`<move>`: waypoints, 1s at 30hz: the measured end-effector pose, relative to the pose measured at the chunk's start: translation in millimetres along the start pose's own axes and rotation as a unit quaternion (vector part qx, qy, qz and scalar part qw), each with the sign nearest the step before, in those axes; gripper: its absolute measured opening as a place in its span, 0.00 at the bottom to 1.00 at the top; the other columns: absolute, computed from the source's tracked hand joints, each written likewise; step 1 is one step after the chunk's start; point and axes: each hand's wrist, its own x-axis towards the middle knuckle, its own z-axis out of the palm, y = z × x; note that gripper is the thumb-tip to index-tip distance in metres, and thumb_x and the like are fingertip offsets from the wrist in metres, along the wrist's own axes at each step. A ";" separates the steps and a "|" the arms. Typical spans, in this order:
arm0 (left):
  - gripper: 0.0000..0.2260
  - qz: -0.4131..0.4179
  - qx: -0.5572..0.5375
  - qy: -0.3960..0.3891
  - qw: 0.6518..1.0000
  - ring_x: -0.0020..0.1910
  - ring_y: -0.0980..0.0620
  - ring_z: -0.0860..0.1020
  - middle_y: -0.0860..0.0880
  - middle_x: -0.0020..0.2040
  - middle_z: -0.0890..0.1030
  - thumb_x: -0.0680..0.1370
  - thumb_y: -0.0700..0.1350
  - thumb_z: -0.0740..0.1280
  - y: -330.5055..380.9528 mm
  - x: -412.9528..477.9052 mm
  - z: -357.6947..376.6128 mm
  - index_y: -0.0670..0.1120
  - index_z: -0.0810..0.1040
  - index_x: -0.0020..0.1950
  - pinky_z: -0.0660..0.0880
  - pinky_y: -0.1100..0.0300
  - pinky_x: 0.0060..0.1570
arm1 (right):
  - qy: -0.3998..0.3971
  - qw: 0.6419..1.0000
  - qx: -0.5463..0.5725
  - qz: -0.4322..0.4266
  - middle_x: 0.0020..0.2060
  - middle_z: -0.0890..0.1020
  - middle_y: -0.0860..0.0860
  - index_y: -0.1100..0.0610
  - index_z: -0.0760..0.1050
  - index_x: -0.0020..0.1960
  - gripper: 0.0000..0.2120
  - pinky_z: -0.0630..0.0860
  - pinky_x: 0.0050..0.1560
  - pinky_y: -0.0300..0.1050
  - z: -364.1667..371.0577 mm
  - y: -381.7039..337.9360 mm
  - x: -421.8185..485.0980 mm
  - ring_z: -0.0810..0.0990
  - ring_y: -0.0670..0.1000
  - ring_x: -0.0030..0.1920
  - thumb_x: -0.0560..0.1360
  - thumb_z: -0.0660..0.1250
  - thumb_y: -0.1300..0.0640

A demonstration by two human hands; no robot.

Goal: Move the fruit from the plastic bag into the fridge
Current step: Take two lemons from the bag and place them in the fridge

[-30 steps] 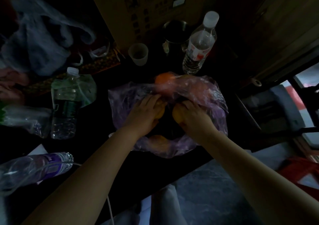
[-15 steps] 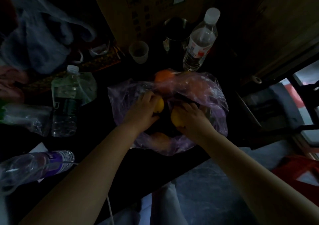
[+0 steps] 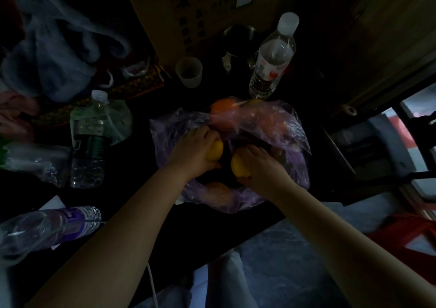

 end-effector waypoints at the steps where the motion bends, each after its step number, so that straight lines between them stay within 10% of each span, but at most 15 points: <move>1: 0.33 -0.002 0.001 -0.006 1.000 0.61 0.44 0.69 0.48 0.61 0.69 0.65 0.60 0.74 0.0 -0.3 -0.8 0.50 0.69 0.65 0.69 0.51 0.52 | 0.002 1.000 0.003 0.000 0.64 0.69 0.53 0.57 0.64 0.67 0.30 0.73 0.53 0.52 0.8 -0.3 0.1 0.68 0.57 0.64 0.70 0.72 0.52; 30: 0.23 0.040 -0.050 0.025 0.998 0.67 0.47 0.62 0.48 0.67 0.66 0.68 0.57 0.74 -2.1 -15.4 -3.9 0.53 0.77 0.60 0.63 0.48 0.62 | 0.026 1.000 0.015 0.002 0.62 0.70 0.54 0.56 0.65 0.67 0.29 0.76 0.44 0.54 14.1 -3.2 2.7 0.69 0.58 0.61 0.70 0.71 0.53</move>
